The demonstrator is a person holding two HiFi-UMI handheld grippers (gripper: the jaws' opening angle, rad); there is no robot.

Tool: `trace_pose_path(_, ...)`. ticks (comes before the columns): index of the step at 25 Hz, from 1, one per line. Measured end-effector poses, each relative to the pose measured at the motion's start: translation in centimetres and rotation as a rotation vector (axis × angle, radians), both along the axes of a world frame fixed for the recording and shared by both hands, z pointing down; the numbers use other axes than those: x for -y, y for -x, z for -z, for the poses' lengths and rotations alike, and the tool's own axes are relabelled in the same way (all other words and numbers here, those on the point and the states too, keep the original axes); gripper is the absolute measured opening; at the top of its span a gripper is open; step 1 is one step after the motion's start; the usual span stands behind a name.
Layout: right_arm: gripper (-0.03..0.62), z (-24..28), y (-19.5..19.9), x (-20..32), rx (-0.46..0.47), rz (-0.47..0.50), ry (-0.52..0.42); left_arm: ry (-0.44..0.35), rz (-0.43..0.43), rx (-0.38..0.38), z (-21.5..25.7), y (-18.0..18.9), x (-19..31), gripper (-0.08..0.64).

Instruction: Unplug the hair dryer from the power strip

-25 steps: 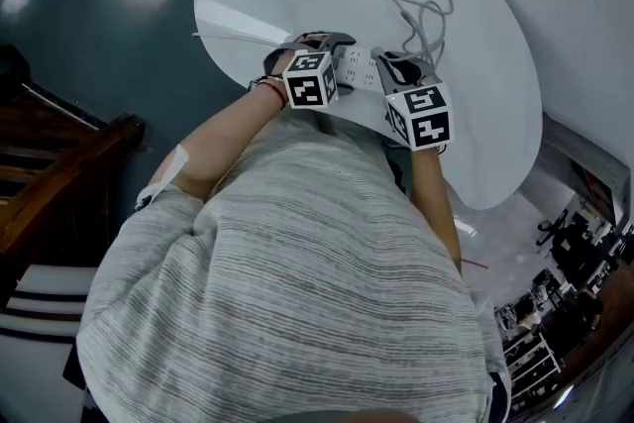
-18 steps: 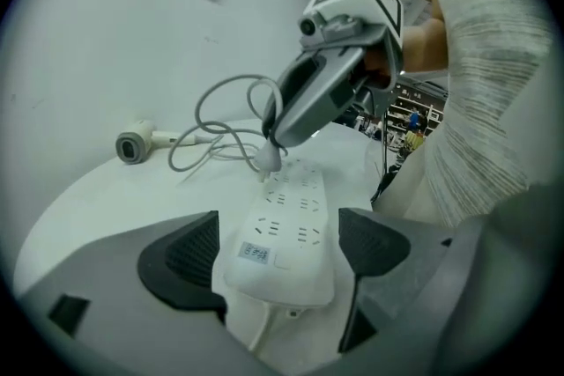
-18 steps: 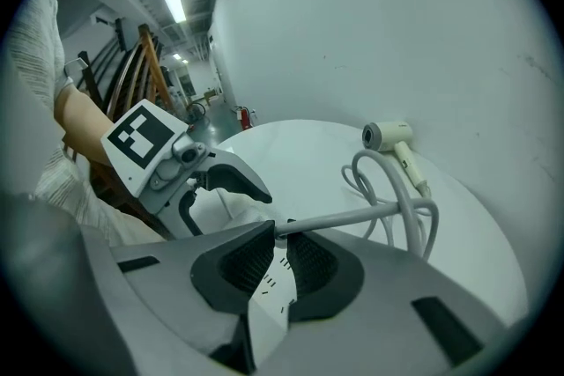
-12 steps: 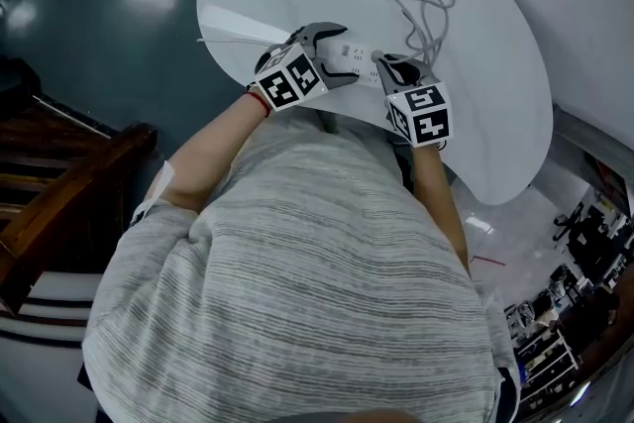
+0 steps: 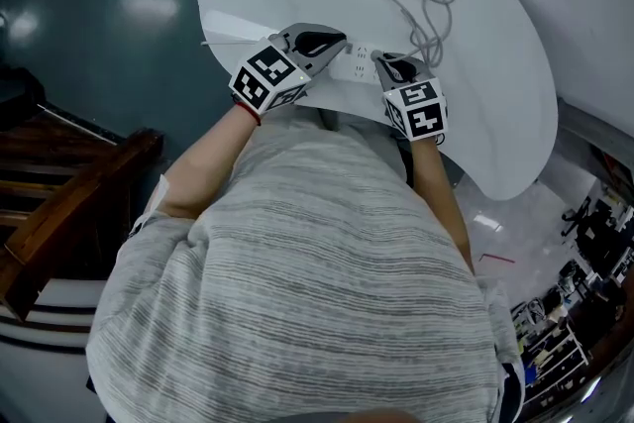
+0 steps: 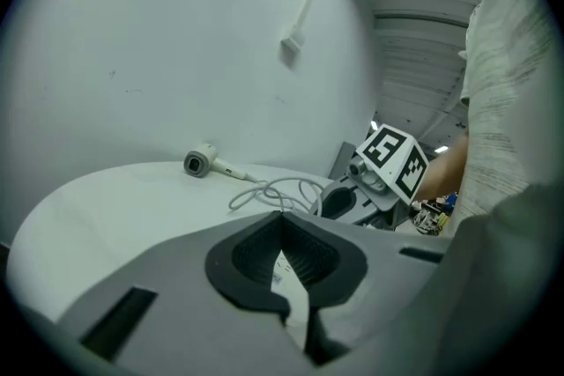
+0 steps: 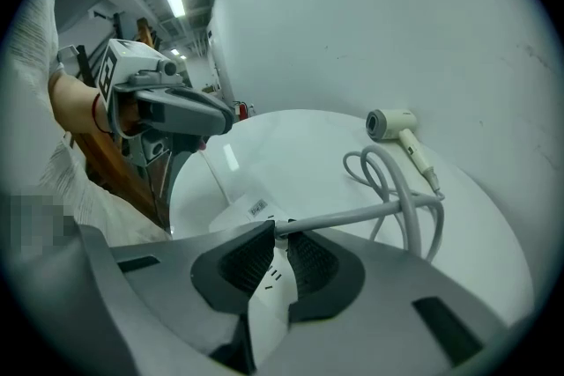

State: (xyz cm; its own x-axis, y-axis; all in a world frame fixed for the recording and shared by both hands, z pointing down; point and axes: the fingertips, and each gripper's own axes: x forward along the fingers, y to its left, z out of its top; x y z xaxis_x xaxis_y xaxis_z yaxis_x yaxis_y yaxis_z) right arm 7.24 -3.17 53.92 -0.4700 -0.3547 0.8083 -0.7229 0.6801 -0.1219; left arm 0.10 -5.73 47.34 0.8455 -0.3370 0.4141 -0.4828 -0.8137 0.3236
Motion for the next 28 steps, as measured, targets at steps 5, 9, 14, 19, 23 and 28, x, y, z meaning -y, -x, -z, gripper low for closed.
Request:
trace_pose_path(5,0.054,-0.3,0.3,0.2,0.016,-0.011,-0.027,-0.016,0.051,-0.063,2.3,0.7,0.0,0.006)
trace_pose_path(9,0.054,-0.3,0.2,0.6,0.072,-0.041,-0.077,-0.027,0.083,-0.096,3.6,1.1,0.0,0.006)
trace_pose_path(14,0.062,-0.5,-0.4,0.1,0.098,-0.084,-0.08,-0.023,0.085,-0.109,4.0,1.1,-0.3,0.005)
trace_pose_path(19,0.107,-0.1,-1.2,-0.5,0.114,-0.151,-0.044,-0.02,0.077,-0.119,4.2,0.9,-0.6,0.006)
trace_pose_path(23,0.107,1.5,-2.0,-0.8,0.125,-0.194,-0.061,-0.028,0.066,-0.136,4.8,0.5,-0.7,0.006)
trace_pose_path(28,0.107,5.4,-2.2,-0.3,0.162,-0.213,-0.159,-0.044,0.069,-0.183,6.4,0.5,-0.6,0.006)
